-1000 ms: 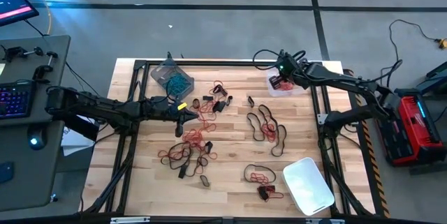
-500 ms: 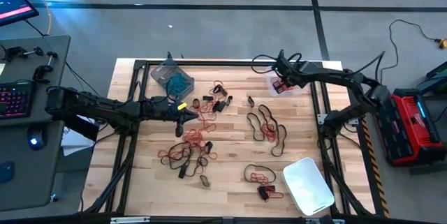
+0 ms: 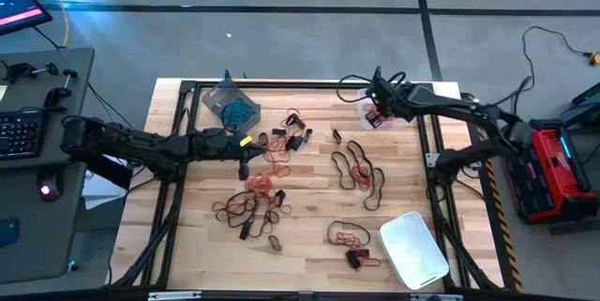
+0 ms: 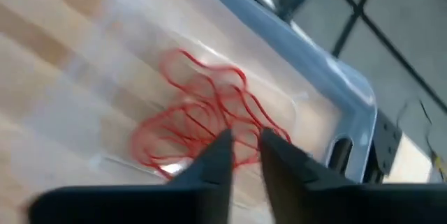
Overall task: Sort rubber bands into baskets
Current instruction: Put the red rubber band into the transparent bin
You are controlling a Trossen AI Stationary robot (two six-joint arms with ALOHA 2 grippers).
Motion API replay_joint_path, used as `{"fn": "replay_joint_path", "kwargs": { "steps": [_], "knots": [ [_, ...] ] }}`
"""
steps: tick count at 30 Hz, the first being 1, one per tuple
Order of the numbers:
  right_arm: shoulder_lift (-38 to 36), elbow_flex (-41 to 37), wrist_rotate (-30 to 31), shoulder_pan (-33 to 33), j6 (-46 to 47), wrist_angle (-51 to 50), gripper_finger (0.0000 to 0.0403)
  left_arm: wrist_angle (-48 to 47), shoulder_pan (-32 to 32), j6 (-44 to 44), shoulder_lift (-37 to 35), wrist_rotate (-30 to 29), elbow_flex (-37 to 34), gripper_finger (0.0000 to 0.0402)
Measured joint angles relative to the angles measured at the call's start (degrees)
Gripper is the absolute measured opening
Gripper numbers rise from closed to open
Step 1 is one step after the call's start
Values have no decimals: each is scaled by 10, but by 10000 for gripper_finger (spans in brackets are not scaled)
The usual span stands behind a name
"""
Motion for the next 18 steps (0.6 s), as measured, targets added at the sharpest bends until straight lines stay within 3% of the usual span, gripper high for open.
{"fn": "replay_joint_path", "kwargs": {
  "steps": [2,13,18],
  "knots": [
    [-17,0,-7,25,-4,21,12,-18,0,6,0,0,12,0],
    [-53,0,-2,210,0,191,2,-206,0,30,0,0,97,0],
    [-53,-46,10,284,-17,311,1,-290,0,56,22,11,141,0]
  ]
}}
